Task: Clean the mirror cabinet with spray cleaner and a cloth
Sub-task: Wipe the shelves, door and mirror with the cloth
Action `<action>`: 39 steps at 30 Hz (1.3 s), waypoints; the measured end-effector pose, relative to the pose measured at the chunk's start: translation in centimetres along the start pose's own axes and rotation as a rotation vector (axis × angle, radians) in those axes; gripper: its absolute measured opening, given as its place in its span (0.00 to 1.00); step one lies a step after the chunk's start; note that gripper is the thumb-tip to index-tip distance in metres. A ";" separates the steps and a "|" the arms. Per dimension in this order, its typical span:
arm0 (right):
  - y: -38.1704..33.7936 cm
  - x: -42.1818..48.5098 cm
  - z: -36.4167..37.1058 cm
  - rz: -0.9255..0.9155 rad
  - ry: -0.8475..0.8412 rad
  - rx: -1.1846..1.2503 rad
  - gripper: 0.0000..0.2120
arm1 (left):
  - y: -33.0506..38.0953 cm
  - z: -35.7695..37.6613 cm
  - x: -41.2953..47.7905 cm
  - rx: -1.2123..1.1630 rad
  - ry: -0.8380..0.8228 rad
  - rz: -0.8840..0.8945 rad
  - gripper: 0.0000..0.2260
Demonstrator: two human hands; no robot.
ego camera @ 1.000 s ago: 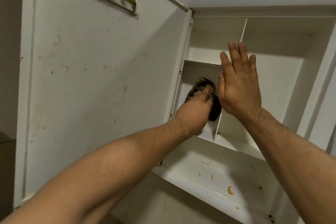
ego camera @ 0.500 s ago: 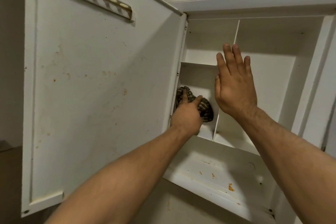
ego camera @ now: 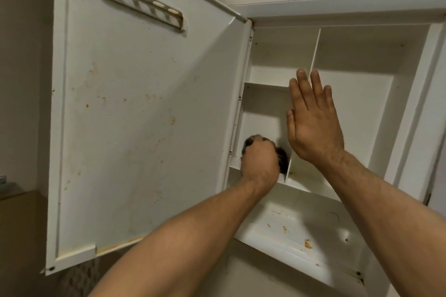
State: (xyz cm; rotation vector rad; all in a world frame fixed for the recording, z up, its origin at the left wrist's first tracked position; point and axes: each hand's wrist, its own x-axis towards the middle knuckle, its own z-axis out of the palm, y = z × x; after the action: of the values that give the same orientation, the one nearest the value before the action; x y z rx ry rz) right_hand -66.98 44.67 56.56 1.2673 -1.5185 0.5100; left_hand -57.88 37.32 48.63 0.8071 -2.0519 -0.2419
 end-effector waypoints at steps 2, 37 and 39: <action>-0.3 -0.1 0.2 0.020 0.001 0.024 0.32 | 0.3 -0.3 -0.2 0.037 -0.112 0.151 0.09; -1.7 -1.4 -2.3 0.117 -0.091 0.271 0.31 | 0.3 -3.1 2.0 0.330 -0.508 0.380 0.11; -1.4 -2.2 -2.8 0.077 -0.127 0.236 0.30 | 1.2 -4.6 3.3 0.367 -0.625 0.358 0.07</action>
State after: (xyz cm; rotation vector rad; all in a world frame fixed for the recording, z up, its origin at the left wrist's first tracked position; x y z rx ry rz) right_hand -64.76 47.46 55.22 1.4486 -1.6547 0.6859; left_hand -56.00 36.81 54.09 0.6003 -2.8433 0.1080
